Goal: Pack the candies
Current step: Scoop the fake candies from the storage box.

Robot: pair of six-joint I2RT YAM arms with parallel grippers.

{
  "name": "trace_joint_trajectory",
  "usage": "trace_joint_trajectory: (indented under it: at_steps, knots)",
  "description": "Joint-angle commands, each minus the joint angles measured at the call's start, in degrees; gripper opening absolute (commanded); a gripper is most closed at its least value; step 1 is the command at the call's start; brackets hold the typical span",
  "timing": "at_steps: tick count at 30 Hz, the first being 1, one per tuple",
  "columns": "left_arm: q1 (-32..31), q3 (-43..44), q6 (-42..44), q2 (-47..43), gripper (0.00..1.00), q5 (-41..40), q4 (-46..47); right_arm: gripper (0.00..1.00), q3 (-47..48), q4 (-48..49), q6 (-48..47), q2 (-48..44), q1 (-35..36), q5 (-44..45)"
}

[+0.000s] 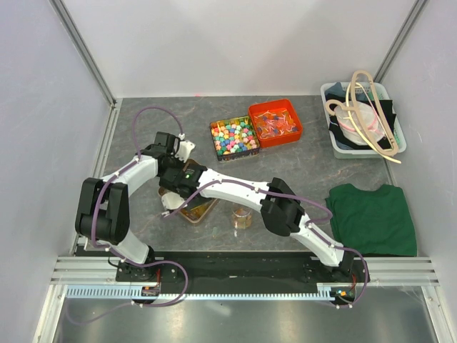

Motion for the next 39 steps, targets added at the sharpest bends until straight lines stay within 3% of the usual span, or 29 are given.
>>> trace_joint_trajectory:
  at_steps: [1, 5, 12, 19, 31, 39]
  knots:
    - [0.04, 0.66, -4.72, -3.53, 0.02, -1.52, 3.69, 0.00, 3.89, -3.36, 6.60, 5.27, -1.38, -18.36]
    - [0.04, -0.40, -4.55, -3.79, 0.02, -1.34, 4.13, 0.00, 6.72, -4.87, 8.20, 5.89, -4.20, -25.05]
    - [0.04, -0.67, -4.64, -3.88, 0.02, -1.25, 4.49, 0.00, 1.55, 0.21, 10.65, 1.76, -7.80, -32.08]
    - [0.04, -0.84, -4.72, -4.23, 0.02, -1.43, 4.66, 0.00, -3.29, 5.67, 13.65, -0.88, -10.18, -30.07]
    - [0.12, -1.54, -4.90, -3.53, 0.02, -1.00, 5.54, 0.00, -15.24, 15.69, 16.46, -11.25, -15.54, -40.16]
    - [0.21, -1.54, -5.08, -3.26, 0.02, -0.02, 5.54, 0.00, -22.81, 24.83, 18.39, -15.91, -17.04, -42.37]
